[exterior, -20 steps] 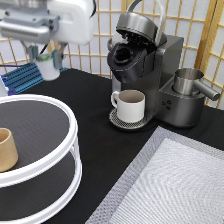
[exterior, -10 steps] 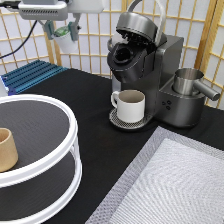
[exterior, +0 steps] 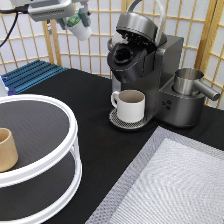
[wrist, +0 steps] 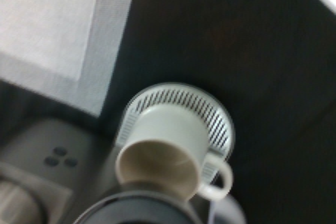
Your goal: Make coffee
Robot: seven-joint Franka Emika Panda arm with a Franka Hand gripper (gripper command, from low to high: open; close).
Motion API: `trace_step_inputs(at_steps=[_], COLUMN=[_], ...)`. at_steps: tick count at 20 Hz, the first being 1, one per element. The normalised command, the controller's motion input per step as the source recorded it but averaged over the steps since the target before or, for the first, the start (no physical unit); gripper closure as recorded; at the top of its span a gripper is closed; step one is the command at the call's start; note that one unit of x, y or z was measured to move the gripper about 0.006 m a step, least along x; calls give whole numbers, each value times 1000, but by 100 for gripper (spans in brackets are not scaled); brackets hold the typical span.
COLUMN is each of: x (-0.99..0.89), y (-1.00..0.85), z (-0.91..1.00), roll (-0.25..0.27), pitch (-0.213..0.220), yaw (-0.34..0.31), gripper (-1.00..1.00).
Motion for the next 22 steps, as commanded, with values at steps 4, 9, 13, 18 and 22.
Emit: trace_step_inputs(at_steps=[4,9,13,18,22], x=[574,474,411,452,686], y=[373,391,455,421,181], z=[239,23,156,261,240], roll=[132,57,42,18,11], pitch=[135,191,189,158,145], yaw=[-28,-91,-96,-91,-78], gripper=[100,100,100,100,100])
